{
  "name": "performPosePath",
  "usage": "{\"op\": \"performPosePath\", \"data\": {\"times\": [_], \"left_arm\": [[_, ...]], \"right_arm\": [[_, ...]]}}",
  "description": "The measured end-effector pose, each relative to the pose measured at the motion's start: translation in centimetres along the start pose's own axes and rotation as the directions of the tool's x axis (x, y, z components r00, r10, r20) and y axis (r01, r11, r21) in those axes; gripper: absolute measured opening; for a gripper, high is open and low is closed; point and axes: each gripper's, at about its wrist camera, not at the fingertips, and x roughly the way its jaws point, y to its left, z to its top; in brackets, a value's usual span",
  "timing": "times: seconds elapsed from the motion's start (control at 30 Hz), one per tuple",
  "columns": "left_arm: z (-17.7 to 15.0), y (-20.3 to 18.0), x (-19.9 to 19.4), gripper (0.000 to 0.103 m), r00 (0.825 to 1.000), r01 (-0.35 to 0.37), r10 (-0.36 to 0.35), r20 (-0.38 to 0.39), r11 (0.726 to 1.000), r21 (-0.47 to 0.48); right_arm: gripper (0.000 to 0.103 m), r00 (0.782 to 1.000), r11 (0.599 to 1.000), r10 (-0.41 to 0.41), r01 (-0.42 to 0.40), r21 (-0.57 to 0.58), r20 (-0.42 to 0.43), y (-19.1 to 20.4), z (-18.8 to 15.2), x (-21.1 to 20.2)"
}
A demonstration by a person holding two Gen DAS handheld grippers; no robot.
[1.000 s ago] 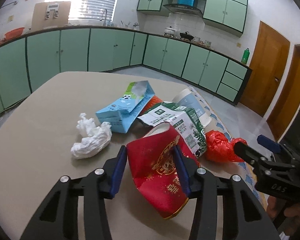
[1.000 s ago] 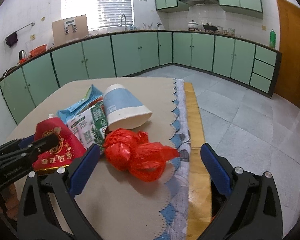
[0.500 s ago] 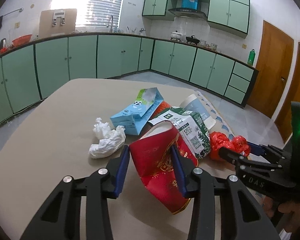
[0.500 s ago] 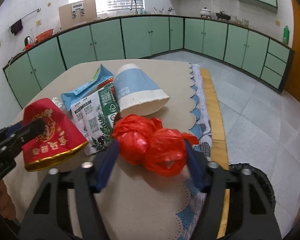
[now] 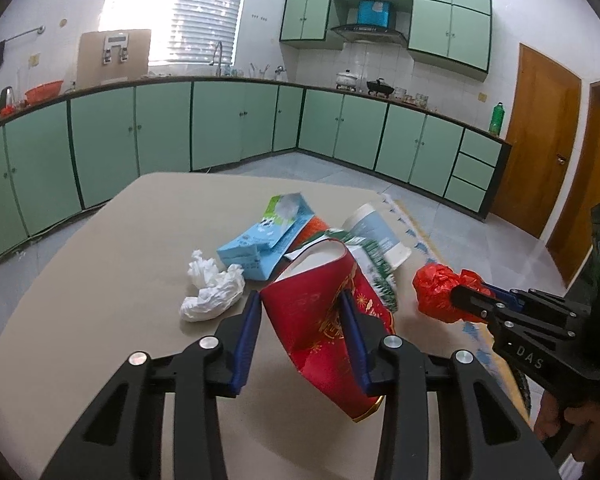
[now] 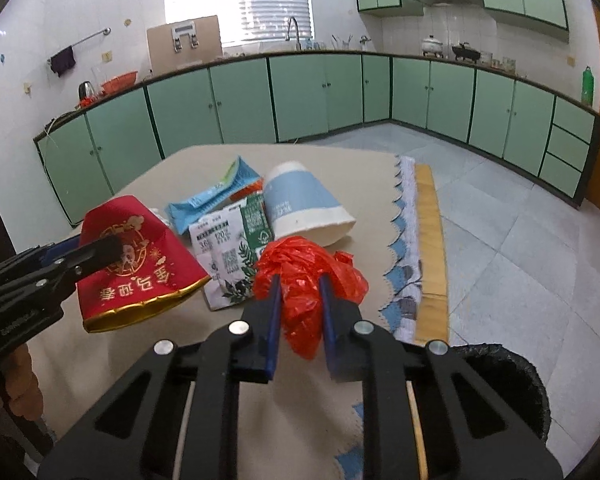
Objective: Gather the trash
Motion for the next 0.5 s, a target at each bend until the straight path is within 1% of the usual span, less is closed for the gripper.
{"op": "performPosePath", "data": {"times": [0.3,0.5], "left_arm": [[0.5,-2.7,-1.5,0.039,0.999,0.044,-0.045,0.019,0.998,0.034],[0.8,-5.2,-1.9,0.039,0.995,0.094,-0.096,0.02,0.994,0.056]], "right_arm": [[0.016,0.998,0.999,-0.016,0.014,0.032,0.058,-1.6,0.4,-4.2],[0.016,0.996,0.998,-0.039,0.036,0.042,0.079,-2.7,0.1,-6.4]]}}
